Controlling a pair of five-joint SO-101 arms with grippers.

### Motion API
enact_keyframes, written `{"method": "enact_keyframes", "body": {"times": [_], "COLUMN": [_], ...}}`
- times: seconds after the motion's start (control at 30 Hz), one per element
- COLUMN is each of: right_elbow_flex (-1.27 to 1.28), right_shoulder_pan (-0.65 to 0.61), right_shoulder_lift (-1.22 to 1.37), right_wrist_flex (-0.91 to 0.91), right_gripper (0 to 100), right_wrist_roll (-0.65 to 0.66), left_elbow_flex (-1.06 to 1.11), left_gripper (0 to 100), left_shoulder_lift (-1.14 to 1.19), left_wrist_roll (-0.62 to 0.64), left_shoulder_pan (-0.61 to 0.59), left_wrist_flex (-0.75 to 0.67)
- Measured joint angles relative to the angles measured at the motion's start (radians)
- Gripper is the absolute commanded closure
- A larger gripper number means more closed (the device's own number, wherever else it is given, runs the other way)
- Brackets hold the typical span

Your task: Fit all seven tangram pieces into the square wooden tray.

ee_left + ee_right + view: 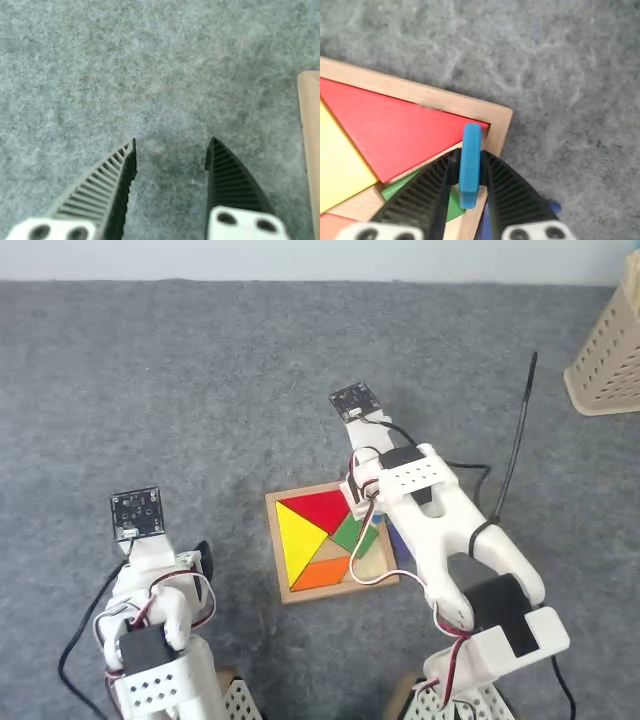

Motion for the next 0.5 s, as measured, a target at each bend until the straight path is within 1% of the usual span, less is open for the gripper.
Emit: {"method": "enact_keyframes", "body": {"times": [0.27,0.4,0.5], "right_elbow_flex": [0.0,0.0,0.0], "right_shoulder_pan": [0.002,0.034,0.031], "right_shoulder_lift": [0.0,0.0,0.0], "right_wrist_flex": [0.0,0.0,0.0], "right_gripper": [99.2,99.2,99.2], "right_wrist_roll": [0.0,0.0,0.0], "left_elbow_flex": [0.0,0.0,0.0], "left_gripper": [78,78,78], "left_shoulder_lift": [0.0,0.0,0.0], "left_wrist_roll": [0.0,0.0,0.0], "left_shoulder_pan": [0.002,0.0,0.002], "left_wrist_flex": [0.0,0.0,0.0]}}
